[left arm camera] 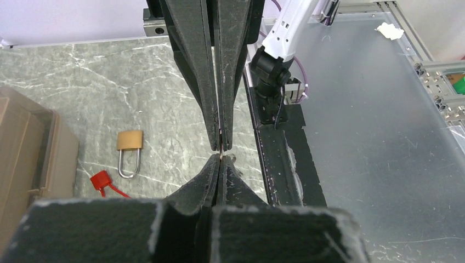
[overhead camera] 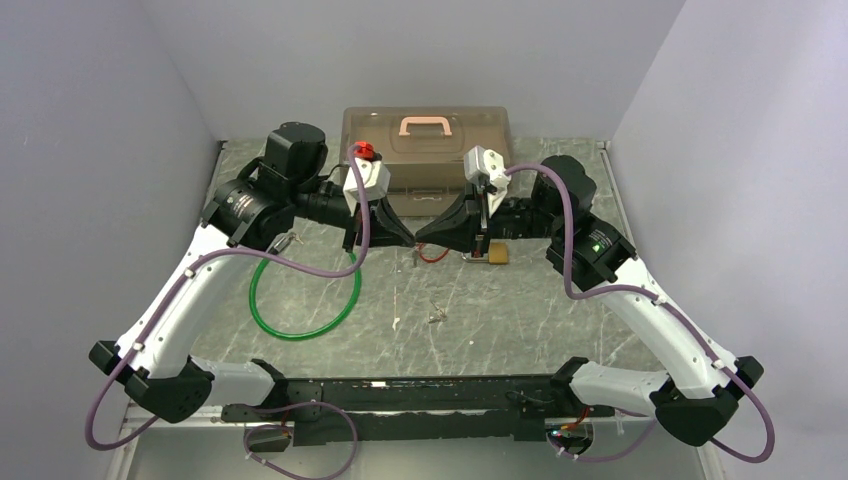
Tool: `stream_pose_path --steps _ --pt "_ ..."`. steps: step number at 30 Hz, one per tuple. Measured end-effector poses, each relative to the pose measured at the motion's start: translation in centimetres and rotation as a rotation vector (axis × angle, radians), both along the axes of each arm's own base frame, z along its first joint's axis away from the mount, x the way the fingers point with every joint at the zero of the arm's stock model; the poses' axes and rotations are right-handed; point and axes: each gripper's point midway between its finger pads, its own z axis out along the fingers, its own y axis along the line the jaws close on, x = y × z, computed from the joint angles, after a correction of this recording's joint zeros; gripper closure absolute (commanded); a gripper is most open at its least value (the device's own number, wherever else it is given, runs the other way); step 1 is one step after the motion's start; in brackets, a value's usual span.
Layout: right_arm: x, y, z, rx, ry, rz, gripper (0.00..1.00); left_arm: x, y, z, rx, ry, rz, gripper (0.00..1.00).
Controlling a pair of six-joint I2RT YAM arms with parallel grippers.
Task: Unlock with the key
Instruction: Pick up the key from the center of the board.
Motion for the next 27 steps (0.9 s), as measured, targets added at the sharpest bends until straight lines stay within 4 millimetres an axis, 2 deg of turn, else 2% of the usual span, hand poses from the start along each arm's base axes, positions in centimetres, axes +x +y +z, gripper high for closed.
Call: stream_pose_path --steps 2,3,4,8,12,15,19,23,27 --pt "0.0 0.0 0.0 0.0 0.0 0.0 1.0 -0.1 0.0 0.0 -0.002 0.0 -0.004 1.0" --pt "0.0 0.0 0.0 0.0 0.0 0.001 0.93 -0.1 0.0 0.0 -0.002 0.001 -0.005 1.0" --pt "0.0 0.0 0.0 0.001 -0.001 0.0 0.81 -0.1 0.0 0.0 -0.003 0.001 -0.006 1.0" --pt "0.4 0.1 0.4 0.012 -0.006 -0.023 0.55 -0.4 -0.1 0.2 -0.01 0.016 -0.02 1.0" --pt "0.7 -0.4 0.9 0.041 -0.035 -0.071 0.47 -0.6 -0.1 0.2 -0.024 0.071 -0.023 1.0" --pt "0.2 -1.3 0.6 0.061 -0.056 -0.098 0.48 -0.4 0.0 0.6 -0.048 0.136 -0.008 1.0" --pt "-0.5 -2.4 -0.4 0.079 -0.067 -0.129 0.54 0.2 0.0 1.7 -0.082 0.203 0.011 1.0" --pt "-0.8 -2.8 -1.0 0.111 -0.056 -0.148 0.66 -0.1 0.0 2.9 -0.11 0.218 0.008 1.0" --pt "-0.5 -2.5 -0.4 0.173 -0.05 -0.154 0.8 -0.6 0.2 3.7 -0.128 0.216 0.008 1.0"
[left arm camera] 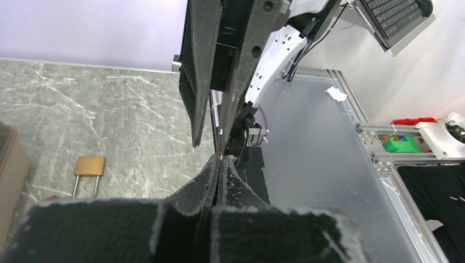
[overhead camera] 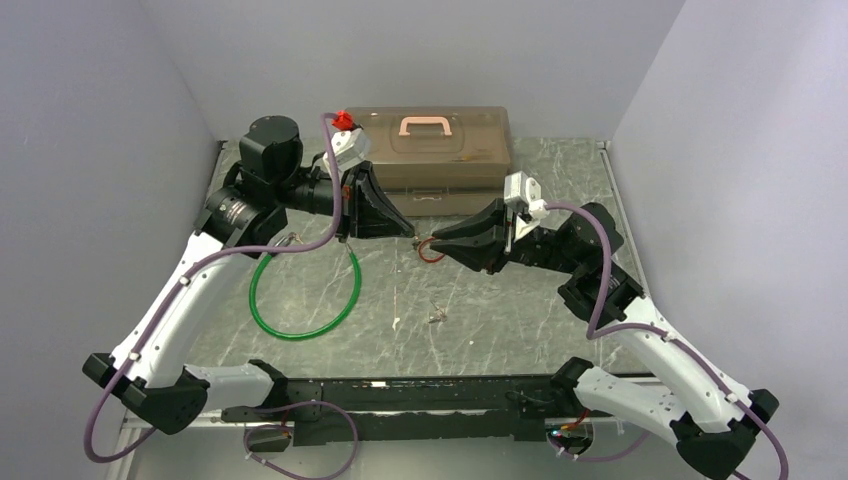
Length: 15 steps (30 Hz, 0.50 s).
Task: Unlock with the key
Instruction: Pick up the key from the center of the board.
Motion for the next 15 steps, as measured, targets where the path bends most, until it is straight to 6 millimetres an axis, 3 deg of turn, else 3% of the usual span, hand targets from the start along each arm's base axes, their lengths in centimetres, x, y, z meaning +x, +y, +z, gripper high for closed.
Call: stream_pose_path --steps 9,15 --pt "0.7 1.3 2.1 0.112 -0.005 0.039 0.89 -0.4 0.3 0.6 -0.013 -0.02 0.008 1.0" --pt "0.6 2.0 2.2 0.13 0.02 0.086 0.87 0.0 0.3 0.5 -0.009 -0.023 0.034 1.0"
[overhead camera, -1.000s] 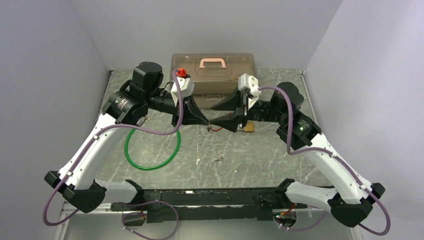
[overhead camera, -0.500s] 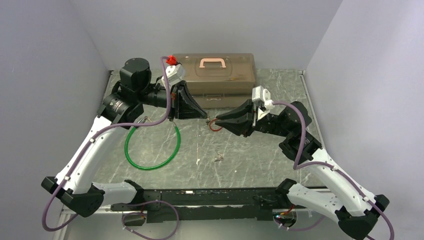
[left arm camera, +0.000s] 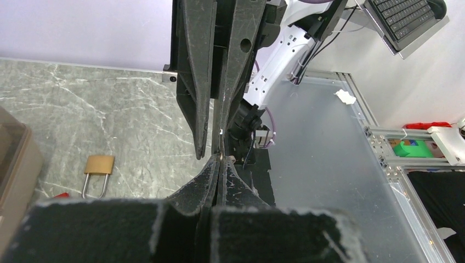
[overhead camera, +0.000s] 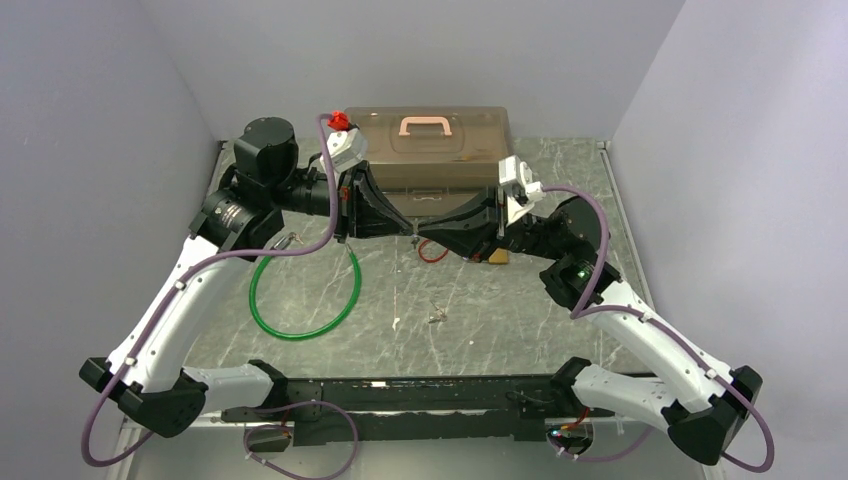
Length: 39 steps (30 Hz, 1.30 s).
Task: Unlock with the key
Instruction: Pick up the key from the center of the board.
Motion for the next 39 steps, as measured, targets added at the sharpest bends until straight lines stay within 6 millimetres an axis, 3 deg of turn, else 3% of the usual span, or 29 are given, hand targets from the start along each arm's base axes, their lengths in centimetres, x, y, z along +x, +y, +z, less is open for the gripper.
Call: stream_pose_path --steps 9,16,20,27,33,39 --pt "-0.2 0.1 0.0 0.0 0.008 0.017 0.82 0.3 0.0 -0.1 0.002 -0.009 0.015 1.0" --pt "-0.1 -0.3 -0.2 -0.029 -0.005 -0.006 0.59 0.7 0.1 -0.3 0.009 -0.014 0.038 1.0" --pt "-0.9 -1.0 0.6 -0.041 -0.042 -0.015 0.56 1.3 0.2 -0.4 0.013 -0.02 0.068 1.0" --pt "-1.6 -1.6 1.6 -0.037 -0.078 -0.016 0.6 1.6 0.3 -0.4 0.014 -0.031 0.081 1.0" --pt "-0.2 -0.5 0.8 -0.053 -0.027 -0.013 0.7 1.7 0.3 -0.4 0.014 -0.031 0.081 1.0" --pt "0.7 0.2 0.8 -0.038 0.018 -0.02 0.73 1.8 0.3 -0.5 0.015 -0.038 0.088 1.0"
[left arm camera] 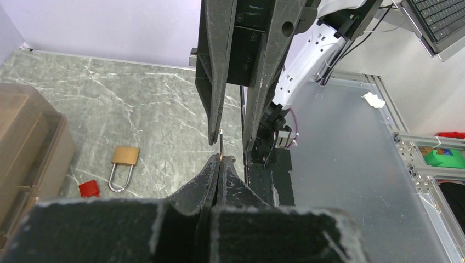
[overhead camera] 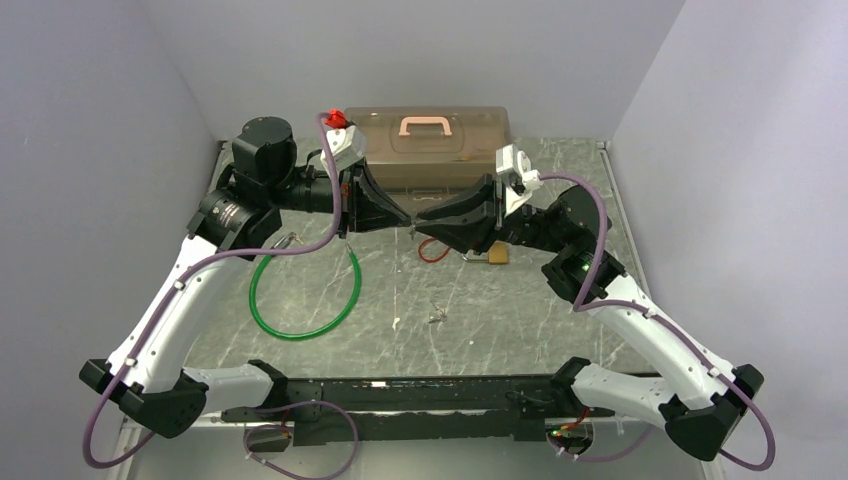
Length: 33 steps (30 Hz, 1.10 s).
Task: Unlock with the key
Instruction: Pick up the key from the center of the board.
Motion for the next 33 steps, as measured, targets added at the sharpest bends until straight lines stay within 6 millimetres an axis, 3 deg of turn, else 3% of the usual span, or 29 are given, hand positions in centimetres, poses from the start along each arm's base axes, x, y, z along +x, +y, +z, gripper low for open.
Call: stream_pose_path --steps 10,14,21,30,33 --pt "0.33 0.46 0.62 0.034 0.012 0.012 0.9 0.18 0.01 -0.04 0.002 0.0 0.01 1.0" --pt "0.47 0.6 0.5 0.033 0.019 0.014 0.88 0.24 0.09 -0.14 0.005 0.005 0.014 1.0" --pt "0.43 0.67 0.41 0.031 0.028 0.019 0.76 0.35 0.16 -0.14 0.005 0.005 0.019 1.0" --pt "0.51 0.79 0.24 0.028 0.04 0.022 0.76 0.57 0.28 -0.26 0.01 0.011 0.03 1.0" --pt "0.56 0.82 0.18 0.026 0.042 0.021 0.65 0.62 0.32 -0.26 0.01 0.011 0.033 1.0"
